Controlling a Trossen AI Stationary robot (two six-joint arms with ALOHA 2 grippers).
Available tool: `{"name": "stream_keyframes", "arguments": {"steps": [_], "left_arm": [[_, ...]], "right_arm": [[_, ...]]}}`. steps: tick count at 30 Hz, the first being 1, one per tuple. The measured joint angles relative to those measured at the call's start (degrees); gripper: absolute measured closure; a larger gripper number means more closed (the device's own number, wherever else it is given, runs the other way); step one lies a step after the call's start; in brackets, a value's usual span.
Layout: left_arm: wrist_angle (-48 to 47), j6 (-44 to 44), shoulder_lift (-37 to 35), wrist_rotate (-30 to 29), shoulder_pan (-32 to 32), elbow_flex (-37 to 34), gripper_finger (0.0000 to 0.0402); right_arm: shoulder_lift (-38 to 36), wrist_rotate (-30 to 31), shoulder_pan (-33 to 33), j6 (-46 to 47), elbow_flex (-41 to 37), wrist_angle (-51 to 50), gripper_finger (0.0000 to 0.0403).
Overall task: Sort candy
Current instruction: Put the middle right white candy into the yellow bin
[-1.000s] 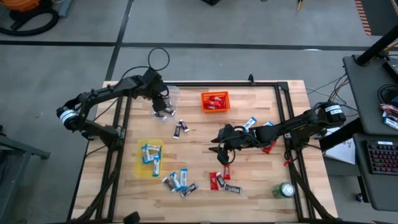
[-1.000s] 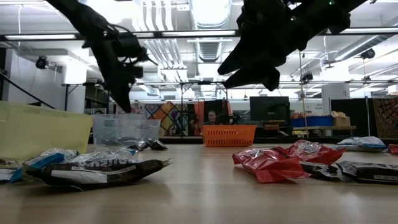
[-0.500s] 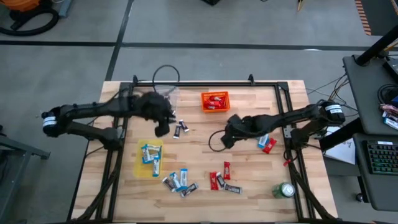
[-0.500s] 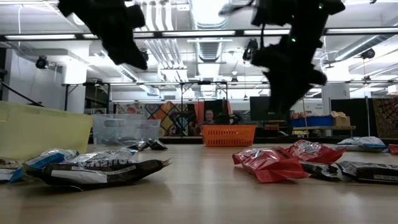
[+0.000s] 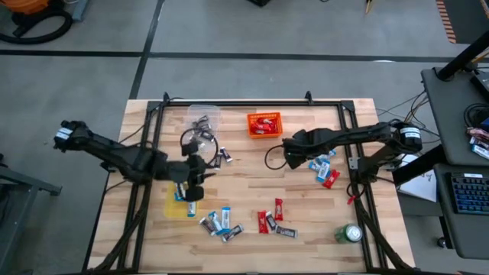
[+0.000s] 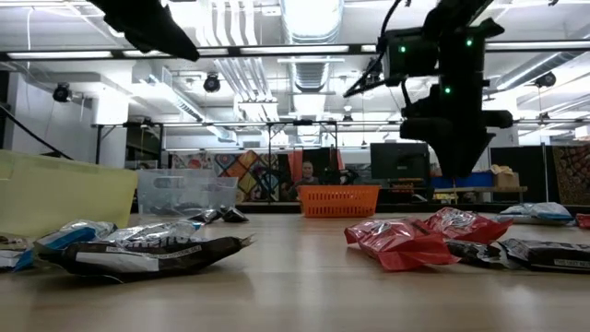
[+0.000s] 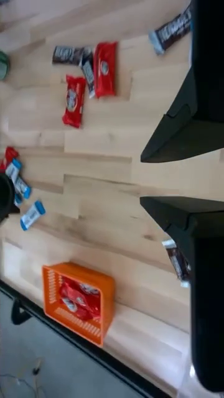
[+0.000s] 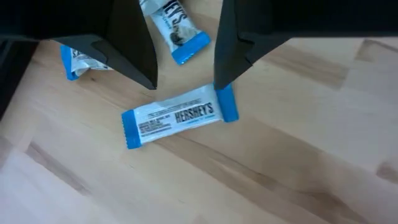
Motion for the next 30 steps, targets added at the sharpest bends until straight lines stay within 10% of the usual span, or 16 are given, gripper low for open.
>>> {"name": "stream_keyframes", "arguments": {"steps": [14, 30], "left_arm": [[0.15, -4.86, 2.93, -3.05, -5.52, 0.00, 0.0322], [1.84, -4.86, 8.85, -3.03, -5.52, -0.01, 0.0322]], "right_arm": [[0.00, -0.03, -1.02, 0.01, -9.81, 14.86, 0.0378], [-0.06, 0.59, -1.01, 0.86, -14.44, 23.31, 0.0394]]}}
